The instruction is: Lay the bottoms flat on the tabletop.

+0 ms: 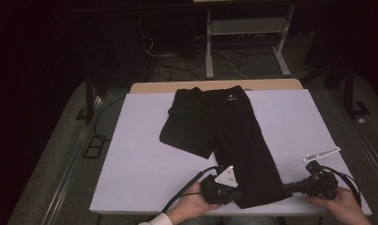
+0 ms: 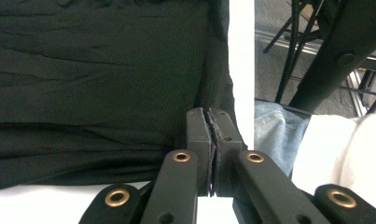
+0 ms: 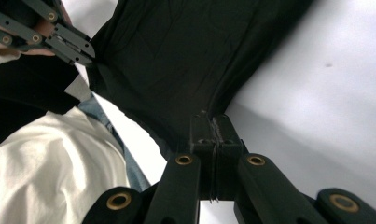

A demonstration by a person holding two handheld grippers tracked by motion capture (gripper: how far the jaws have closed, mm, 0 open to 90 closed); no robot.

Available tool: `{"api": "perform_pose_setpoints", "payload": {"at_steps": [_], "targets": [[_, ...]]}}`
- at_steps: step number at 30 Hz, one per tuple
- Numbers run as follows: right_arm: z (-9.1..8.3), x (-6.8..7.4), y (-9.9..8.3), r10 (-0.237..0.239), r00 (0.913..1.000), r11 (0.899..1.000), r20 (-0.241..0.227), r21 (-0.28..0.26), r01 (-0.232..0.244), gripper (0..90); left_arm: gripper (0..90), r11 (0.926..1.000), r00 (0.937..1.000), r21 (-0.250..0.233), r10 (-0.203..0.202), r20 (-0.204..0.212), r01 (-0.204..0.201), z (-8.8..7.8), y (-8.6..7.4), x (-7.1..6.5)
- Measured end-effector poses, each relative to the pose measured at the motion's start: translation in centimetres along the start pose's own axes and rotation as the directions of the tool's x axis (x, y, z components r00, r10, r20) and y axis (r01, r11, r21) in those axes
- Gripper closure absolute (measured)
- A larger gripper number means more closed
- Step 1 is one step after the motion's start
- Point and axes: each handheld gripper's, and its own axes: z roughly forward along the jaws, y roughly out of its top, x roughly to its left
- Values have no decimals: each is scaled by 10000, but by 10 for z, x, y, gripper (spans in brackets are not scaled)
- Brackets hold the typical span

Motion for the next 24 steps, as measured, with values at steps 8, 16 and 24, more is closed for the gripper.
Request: {"api": "perform_pose_setpoints", "payload": {"at_steps": [8,16,24], "targets": [[5,8,0,-181,9997,9994,-173,308,187,880,873,10000,9998,32,-58,190,57,-2,-5,-3],[5,11,-4,-245,9997,9990,-54,377,246,797,798,9991,9979,53,-421,485,419,1,-8,-2],[2,22,2,-1023,9920,9941,745,-289,1046,570,465,9946,9966,-653,-790,245,805,-12,-6,4]]}}
